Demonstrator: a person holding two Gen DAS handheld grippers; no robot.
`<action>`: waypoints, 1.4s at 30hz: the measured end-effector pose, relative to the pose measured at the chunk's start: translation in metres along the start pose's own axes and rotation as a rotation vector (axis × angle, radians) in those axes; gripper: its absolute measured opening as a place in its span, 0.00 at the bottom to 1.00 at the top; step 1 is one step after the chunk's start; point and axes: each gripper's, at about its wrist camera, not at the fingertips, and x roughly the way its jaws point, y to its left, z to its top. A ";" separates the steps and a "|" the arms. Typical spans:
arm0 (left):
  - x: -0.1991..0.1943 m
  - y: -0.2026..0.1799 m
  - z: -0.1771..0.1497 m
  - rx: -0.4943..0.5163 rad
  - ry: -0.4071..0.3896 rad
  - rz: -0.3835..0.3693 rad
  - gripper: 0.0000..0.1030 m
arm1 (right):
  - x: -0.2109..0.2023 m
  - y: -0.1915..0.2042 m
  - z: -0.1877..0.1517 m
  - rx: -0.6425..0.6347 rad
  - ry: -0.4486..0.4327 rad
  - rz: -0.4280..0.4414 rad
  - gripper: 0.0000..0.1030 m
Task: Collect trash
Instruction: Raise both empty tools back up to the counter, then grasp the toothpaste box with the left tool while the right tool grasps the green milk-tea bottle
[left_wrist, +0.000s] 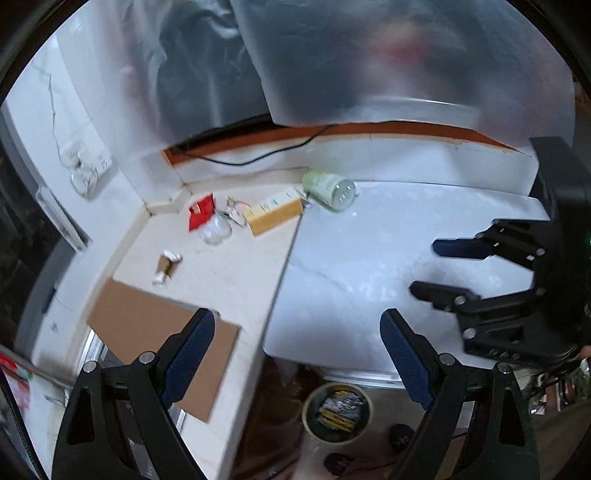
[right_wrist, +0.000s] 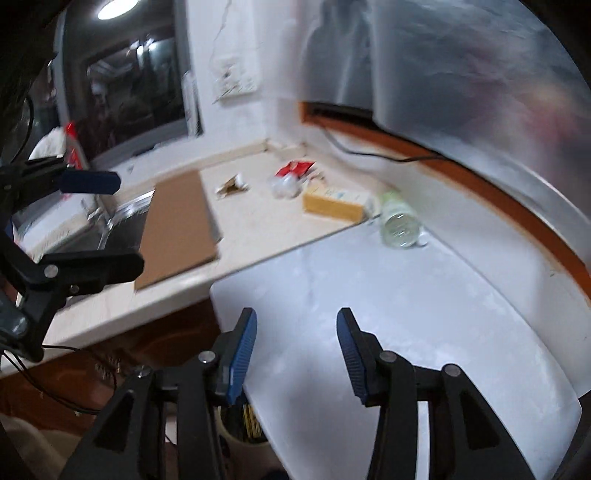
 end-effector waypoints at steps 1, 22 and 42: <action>0.003 0.002 0.004 0.009 0.004 0.008 0.87 | 0.000 -0.007 0.004 0.012 -0.008 -0.006 0.49; 0.175 0.056 0.118 0.220 0.082 -0.155 0.87 | 0.077 -0.083 0.083 0.220 0.027 -0.213 0.49; 0.353 0.066 0.147 0.263 0.202 -0.210 0.87 | 0.227 -0.128 0.124 0.257 0.199 -0.328 0.50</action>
